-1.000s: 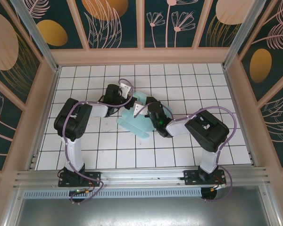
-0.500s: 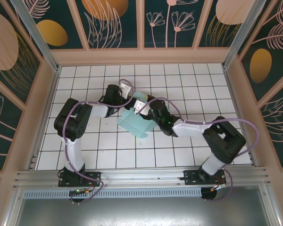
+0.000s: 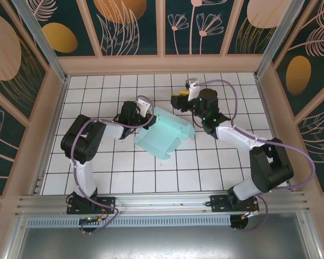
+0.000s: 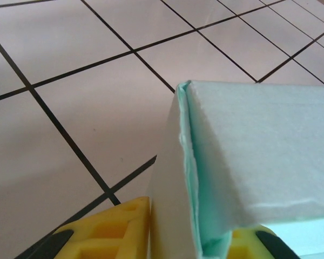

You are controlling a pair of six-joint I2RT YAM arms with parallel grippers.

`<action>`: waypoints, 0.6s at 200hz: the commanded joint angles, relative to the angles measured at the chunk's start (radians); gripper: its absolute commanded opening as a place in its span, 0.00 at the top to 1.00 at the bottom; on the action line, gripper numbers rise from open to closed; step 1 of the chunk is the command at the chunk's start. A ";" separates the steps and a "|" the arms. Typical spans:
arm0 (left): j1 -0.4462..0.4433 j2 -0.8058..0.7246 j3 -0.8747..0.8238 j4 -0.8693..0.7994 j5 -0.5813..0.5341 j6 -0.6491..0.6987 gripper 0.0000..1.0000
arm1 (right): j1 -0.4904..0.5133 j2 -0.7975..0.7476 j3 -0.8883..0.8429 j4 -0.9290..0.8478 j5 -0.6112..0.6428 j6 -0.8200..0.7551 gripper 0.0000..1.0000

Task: Fold the paper box

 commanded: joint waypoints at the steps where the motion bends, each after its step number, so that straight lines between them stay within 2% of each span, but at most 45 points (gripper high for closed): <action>1: -0.022 -0.041 -0.028 0.068 -0.047 0.038 0.79 | -0.043 0.072 0.055 -0.038 -0.200 0.269 0.46; 64: -0.037 -0.017 -0.019 0.067 -0.046 0.045 0.79 | -0.050 0.281 0.234 -0.237 -0.347 0.258 0.47; 91: -0.037 -0.008 -0.009 0.061 -0.038 0.044 0.79 | -0.034 0.369 0.310 -0.322 -0.364 0.228 0.50; 120: -0.037 0.002 -0.005 0.058 -0.034 0.048 0.79 | -0.025 0.427 0.334 -0.335 -0.381 0.220 0.51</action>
